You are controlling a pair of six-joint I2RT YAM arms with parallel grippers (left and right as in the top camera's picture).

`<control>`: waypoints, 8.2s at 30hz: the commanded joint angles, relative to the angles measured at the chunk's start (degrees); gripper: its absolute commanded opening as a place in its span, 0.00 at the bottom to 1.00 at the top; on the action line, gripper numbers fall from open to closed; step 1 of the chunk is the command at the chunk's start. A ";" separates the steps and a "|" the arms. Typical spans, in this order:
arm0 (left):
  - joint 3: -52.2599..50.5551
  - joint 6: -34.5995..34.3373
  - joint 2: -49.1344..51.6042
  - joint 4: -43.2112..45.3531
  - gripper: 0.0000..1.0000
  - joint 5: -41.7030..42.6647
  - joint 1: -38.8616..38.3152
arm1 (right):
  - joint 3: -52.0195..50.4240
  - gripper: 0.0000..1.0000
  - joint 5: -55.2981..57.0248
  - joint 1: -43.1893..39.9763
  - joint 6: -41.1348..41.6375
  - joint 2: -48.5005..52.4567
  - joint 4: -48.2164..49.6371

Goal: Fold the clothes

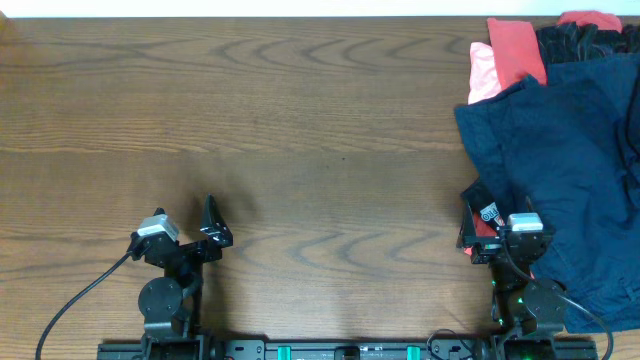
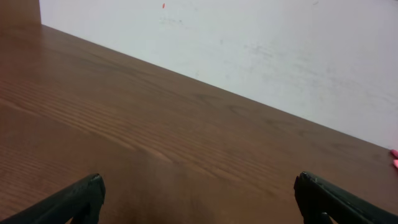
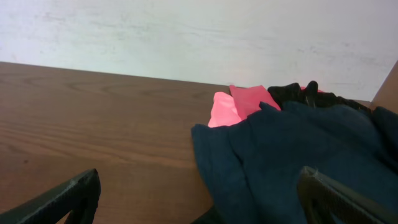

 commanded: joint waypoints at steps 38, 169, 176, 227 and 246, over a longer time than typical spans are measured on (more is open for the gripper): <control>-1.16 0.90 -0.39 -1.99 0.98 0.07 0.09 | -0.04 0.99 -1.16 -0.37 -0.50 0.15 -0.09; 46.36 -12.26 80.04 -31.26 0.98 24.63 -17.25 | 69.18 0.99 7.74 7.39 20.61 80.70 -45.33; 46.36 -21.07 91.38 -21.14 0.93 25.49 -26.27 | 69.18 0.99 7.72 1.36 21.03 79.03 -49.13; 88.48 14.53 75.36 -71.32 0.06 29.29 3.93 | 70.29 0.85 -26.93 23.56 10.97 106.14 -4.61; 87.82 14.51 75.69 -72.32 0.06 28.65 3.93 | 108.52 0.79 -39.30 31.58 24.26 136.61 -14.88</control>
